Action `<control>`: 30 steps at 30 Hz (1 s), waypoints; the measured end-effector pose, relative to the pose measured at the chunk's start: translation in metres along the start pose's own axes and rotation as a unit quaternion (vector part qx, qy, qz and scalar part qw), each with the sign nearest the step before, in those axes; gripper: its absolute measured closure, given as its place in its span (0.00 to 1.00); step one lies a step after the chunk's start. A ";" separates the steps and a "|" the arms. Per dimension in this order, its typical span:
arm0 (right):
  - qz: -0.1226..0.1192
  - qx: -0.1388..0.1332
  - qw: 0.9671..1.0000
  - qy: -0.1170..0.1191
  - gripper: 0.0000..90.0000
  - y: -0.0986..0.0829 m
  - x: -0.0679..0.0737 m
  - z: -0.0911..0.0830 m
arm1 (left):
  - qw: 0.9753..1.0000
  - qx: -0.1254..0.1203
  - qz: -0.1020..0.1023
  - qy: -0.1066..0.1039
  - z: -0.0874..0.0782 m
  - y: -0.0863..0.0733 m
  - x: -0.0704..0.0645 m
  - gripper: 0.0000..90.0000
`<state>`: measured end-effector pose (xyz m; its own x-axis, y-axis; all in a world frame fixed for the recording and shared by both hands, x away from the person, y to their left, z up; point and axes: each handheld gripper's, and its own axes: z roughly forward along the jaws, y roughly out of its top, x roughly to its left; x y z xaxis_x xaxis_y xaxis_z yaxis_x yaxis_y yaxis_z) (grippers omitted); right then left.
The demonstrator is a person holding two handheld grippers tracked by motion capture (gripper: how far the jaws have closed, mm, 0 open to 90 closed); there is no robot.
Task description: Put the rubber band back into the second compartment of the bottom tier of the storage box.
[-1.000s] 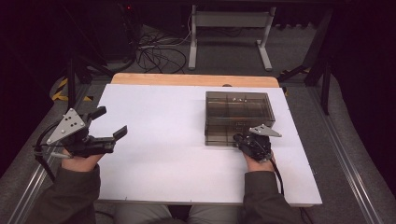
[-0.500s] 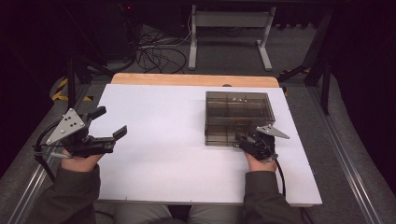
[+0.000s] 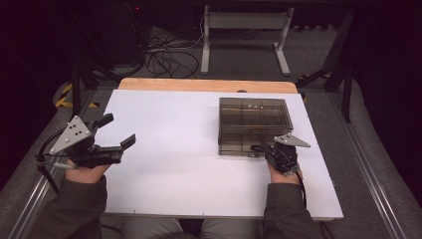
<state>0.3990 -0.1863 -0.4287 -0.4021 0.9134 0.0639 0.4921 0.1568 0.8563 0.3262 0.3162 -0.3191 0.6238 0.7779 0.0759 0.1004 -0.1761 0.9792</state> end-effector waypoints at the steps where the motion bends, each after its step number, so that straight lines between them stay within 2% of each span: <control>1: -0.003 0.002 1.000 -0.001 1.00 0.000 0.000 -0.001 | 1.000 0.000 0.000 0.000 0.000 0.000 0.000 0.08; 9: -0.010 0.026 1.000 0.004 1.00 0.000 0.001 -0.002 | 1.000 0.001 0.001 -0.001 0.000 0.000 0.000 0.08; 16: -0.015 0.040 0.999 0.005 1.00 -0.002 0.001 0.004 | 1.000 0.001 0.001 -0.002 0.001 0.000 -0.001 0.08; 30: -0.016 0.034 0.999 0.004 1.00 -0.003 0.003 0.015 | 1.000 0.002 0.002 -0.003 0.002 0.000 -0.001 0.08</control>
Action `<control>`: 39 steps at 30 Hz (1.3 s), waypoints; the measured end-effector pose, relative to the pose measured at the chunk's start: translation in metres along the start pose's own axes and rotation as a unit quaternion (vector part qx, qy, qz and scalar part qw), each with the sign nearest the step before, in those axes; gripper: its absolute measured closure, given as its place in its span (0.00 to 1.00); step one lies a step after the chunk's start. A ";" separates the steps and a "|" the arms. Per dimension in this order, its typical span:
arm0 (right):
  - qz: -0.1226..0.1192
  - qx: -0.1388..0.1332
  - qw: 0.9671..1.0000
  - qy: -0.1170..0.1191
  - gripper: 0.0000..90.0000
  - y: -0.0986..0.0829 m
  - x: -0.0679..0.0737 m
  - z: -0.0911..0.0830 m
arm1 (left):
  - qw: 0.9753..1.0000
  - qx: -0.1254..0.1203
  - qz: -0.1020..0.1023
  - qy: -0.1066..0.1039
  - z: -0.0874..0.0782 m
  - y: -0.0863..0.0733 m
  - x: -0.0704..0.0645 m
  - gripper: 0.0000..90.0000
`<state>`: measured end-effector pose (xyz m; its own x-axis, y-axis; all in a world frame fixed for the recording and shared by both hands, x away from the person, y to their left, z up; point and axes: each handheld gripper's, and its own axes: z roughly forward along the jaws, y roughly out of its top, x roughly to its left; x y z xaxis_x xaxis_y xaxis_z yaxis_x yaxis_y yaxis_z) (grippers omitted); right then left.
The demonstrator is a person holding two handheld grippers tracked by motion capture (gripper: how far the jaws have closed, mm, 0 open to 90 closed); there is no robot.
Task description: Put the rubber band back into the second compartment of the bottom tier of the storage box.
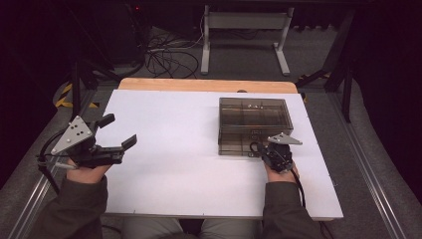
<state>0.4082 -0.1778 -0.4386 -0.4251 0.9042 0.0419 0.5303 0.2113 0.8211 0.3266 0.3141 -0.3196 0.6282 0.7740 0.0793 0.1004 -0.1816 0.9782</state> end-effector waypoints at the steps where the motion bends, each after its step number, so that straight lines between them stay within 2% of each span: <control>1: -0.001 -0.004 1.000 0.001 1.00 0.000 0.000 0.000 | 1.000 0.000 0.000 0.000 0.000 0.000 0.000 0.08; 11: 0.004 -0.027 0.999 0.021 1.00 0.001 -0.001 -0.007 | 1.000 0.001 0.000 0.000 0.000 0.000 0.000 0.08; 30: 0.005 -0.017 1.000 0.015 1.00 0.001 -0.001 0.004 | 1.000 0.001 0.000 0.000 0.000 0.000 0.000 0.08; 39: 0.001 -0.030 0.999 0.034 1.00 0.001 0.000 0.000 | 1.000 0.001 0.000 0.000 0.001 -0.001 0.000 0.08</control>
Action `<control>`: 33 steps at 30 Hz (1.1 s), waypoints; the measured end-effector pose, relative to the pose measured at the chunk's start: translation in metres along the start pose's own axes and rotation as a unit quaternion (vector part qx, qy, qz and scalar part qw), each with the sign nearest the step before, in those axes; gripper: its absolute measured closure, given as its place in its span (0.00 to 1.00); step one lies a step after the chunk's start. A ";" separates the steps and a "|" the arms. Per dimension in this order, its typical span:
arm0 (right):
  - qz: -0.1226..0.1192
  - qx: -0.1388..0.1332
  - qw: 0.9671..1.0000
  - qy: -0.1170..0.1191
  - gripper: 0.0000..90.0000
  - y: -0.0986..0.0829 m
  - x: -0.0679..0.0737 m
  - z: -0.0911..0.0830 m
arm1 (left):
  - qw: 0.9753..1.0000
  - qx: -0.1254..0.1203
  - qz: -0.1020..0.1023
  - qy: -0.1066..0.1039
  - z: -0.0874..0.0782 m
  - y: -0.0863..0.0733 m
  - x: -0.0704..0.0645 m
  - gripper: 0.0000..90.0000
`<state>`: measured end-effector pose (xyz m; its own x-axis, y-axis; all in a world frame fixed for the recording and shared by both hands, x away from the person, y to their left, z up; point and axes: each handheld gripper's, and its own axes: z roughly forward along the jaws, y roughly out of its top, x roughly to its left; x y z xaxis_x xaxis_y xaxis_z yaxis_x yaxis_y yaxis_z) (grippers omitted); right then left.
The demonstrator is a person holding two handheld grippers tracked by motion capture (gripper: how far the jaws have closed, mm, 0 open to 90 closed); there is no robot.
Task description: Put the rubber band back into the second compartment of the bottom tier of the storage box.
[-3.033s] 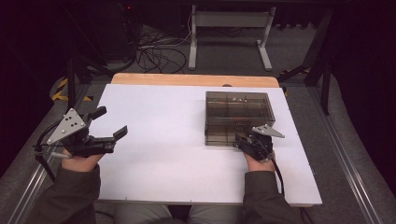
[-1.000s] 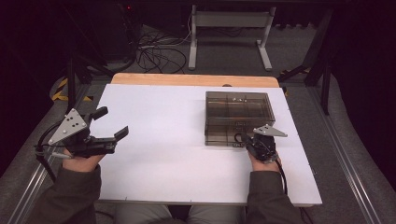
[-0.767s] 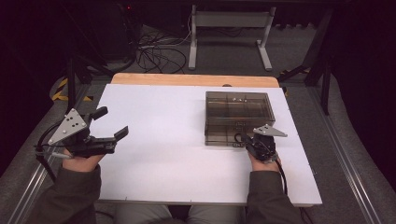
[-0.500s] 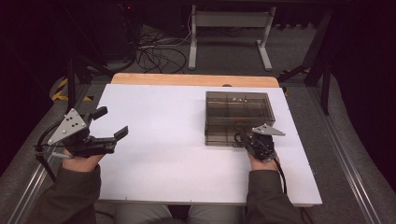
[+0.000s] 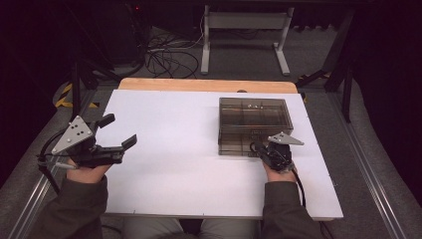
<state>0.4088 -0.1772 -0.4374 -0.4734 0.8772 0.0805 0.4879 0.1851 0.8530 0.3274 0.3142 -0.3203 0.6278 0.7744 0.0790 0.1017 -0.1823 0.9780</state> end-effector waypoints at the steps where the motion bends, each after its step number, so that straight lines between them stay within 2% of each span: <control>1: 0.002 -0.001 1.000 0.001 0.99 0.000 0.001 0.000 | 1.000 0.000 0.000 0.000 0.000 0.000 0.000 0.08; 7: 0.000 -0.010 1.000 0.012 0.92 0.000 0.002 0.000 | 1.000 -0.001 -0.002 -0.001 -0.001 0.000 0.000 0.08; 14: -0.016 -0.026 0.999 0.028 0.86 0.002 0.008 0.000 | 1.000 0.000 0.000 -0.001 0.000 0.000 0.000 0.08; 33: -0.014 -0.065 0.996 0.055 0.63 0.007 0.012 -0.005 | 1.000 -0.001 0.000 -0.002 0.000 0.000 0.000 0.08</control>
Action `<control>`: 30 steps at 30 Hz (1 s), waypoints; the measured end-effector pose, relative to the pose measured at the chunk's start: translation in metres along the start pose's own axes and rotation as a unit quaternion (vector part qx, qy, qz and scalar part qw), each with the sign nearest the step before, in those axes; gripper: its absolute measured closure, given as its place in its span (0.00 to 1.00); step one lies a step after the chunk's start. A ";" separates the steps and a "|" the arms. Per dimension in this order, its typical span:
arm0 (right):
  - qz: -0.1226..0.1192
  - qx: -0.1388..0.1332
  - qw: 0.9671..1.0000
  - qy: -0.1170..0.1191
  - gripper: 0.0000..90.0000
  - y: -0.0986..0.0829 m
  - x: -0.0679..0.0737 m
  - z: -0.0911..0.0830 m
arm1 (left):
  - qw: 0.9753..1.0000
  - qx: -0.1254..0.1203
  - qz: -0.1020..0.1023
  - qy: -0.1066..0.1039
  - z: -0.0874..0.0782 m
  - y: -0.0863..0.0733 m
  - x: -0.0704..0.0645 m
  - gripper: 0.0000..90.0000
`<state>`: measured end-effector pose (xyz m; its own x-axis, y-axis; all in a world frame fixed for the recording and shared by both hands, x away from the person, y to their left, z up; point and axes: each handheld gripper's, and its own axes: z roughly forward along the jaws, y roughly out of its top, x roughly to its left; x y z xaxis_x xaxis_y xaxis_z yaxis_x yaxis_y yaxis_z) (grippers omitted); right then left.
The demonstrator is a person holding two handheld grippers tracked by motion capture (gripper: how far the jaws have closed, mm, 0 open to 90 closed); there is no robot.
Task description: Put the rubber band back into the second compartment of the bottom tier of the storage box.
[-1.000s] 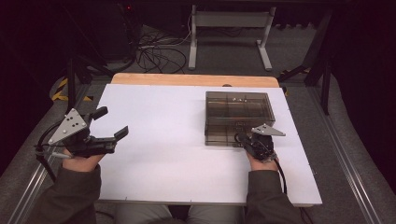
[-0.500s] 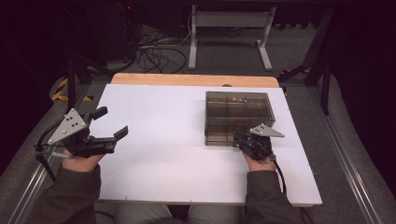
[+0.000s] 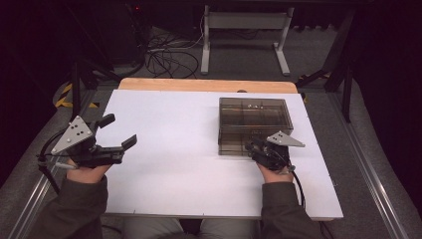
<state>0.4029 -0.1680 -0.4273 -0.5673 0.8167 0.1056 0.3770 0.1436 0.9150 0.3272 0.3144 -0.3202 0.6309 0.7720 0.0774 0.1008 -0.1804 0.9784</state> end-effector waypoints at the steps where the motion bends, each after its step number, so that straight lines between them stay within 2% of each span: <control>1: 0.000 -0.003 1.000 0.002 0.63 0.000 0.000 0.000 | 1.000 0.000 0.000 0.000 0.000 0.000 0.000 0.08; 8: 0.001 -0.016 1.000 0.012 0.55 0.004 0.001 -0.002 | 1.000 0.000 0.000 0.000 0.000 0.000 0.000 0.08; 22: 0.007 -0.029 0.999 0.030 0.31 0.010 0.003 -0.002 | 1.000 0.004 0.001 -0.002 0.001 0.000 -0.001 0.08; 30: 0.009 -0.038 0.999 0.038 0.24 0.014 0.006 -0.005 | 1.000 0.002 -0.001 -0.003 0.002 -0.001 -0.002 0.08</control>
<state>0.4015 -0.1641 -0.4124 -0.6165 0.7733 0.1484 0.3323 0.0846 0.9394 0.3272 0.3120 -0.3212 0.6352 0.7687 0.0750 0.1051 -0.1822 0.9776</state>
